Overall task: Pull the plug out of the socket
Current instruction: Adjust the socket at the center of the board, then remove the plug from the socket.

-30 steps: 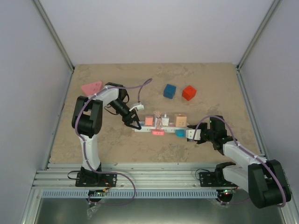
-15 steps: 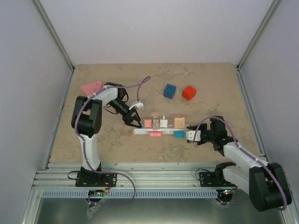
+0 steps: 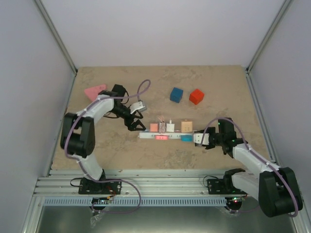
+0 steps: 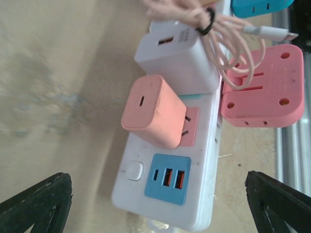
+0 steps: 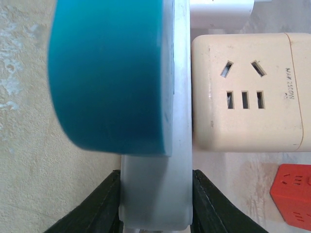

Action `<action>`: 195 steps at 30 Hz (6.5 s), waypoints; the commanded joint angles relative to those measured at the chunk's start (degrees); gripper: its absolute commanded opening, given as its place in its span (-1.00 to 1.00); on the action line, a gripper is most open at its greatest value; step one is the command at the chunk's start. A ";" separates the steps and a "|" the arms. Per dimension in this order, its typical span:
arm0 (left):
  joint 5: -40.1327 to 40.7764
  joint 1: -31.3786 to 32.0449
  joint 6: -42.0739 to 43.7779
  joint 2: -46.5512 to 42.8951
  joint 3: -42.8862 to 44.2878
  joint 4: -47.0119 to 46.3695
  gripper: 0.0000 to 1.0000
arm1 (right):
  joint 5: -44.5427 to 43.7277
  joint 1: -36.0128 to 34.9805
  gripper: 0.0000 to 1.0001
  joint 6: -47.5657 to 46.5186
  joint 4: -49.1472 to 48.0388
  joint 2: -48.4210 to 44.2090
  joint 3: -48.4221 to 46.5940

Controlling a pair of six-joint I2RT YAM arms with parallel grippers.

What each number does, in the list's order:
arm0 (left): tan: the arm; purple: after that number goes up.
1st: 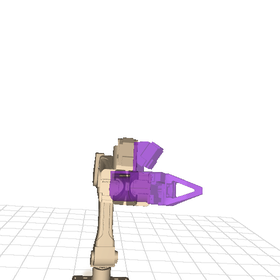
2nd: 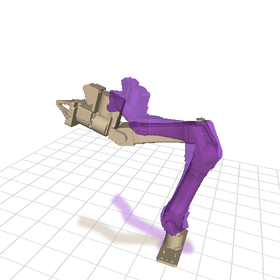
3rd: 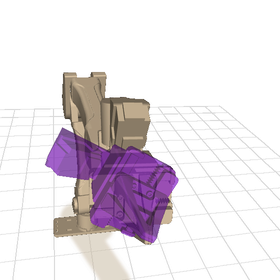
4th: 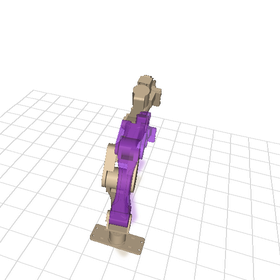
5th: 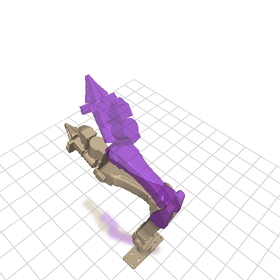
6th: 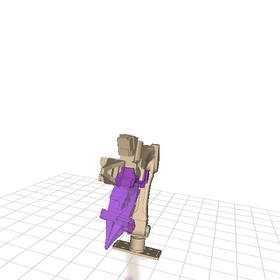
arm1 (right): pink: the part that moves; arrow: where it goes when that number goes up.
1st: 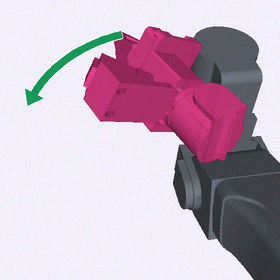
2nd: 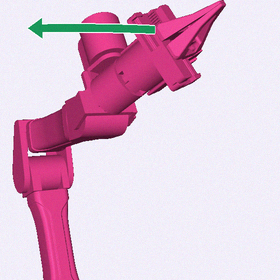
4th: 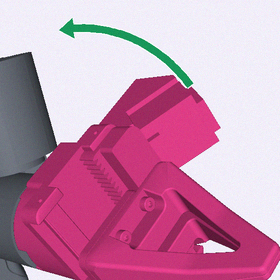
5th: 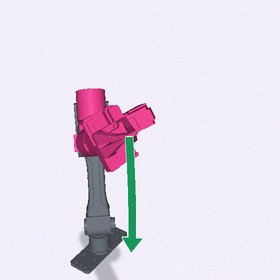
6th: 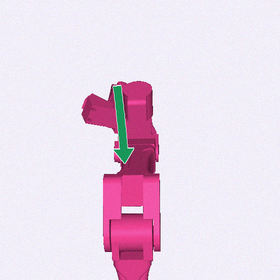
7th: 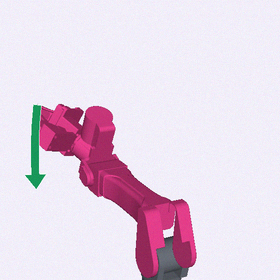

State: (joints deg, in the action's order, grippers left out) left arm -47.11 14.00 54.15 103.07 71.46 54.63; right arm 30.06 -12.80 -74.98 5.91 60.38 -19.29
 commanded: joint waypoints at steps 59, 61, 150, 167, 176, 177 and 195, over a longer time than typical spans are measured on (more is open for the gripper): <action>17.02 7.27 7.07 -20.74 -29.16 -29.75 -1.00 | 7.38 1.72 0.16 2.53 31.49 17.84 -31.09; 17.55 7.27 6.03 -22.15 -29.76 -29.25 -1.00 | 6.09 1.72 0.28 2.56 32.79 16.46 -31.87; 19.52 3.05 2.67 -45.79 -44.84 -28.64 -1.00 | -5.84 -24.25 -0.99 15.12 33.41 23.56 -43.46; 19.35 3.05 1.86 -46.82 -45.01 -29.17 -1.00 | -3.12 -21.59 -0.99 14.62 33.35 22.94 -41.53; 19.49 3.05 1.66 -46.52 -45.06 -29.44 -1.00 | -10.23 -26.57 -0.99 16.91 31.68 24.14 -42.38; 19.51 3.05 1.67 -46.47 -44.98 -29.53 -1.00 | -10.44 -26.84 -0.99 17.09 31.64 24.35 -42.52; 19.70 3.05 1.62 -46.55 -45.45 -29.85 -1.00 | -4.03 -21.72 -0.99 14.62 31.75 20.57 -39.50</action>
State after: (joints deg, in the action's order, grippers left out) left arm -26.35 17.26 55.66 57.28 25.96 27.44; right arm 24.23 -36.36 -59.20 38.11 83.42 -59.79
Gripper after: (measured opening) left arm 0.338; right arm 0.157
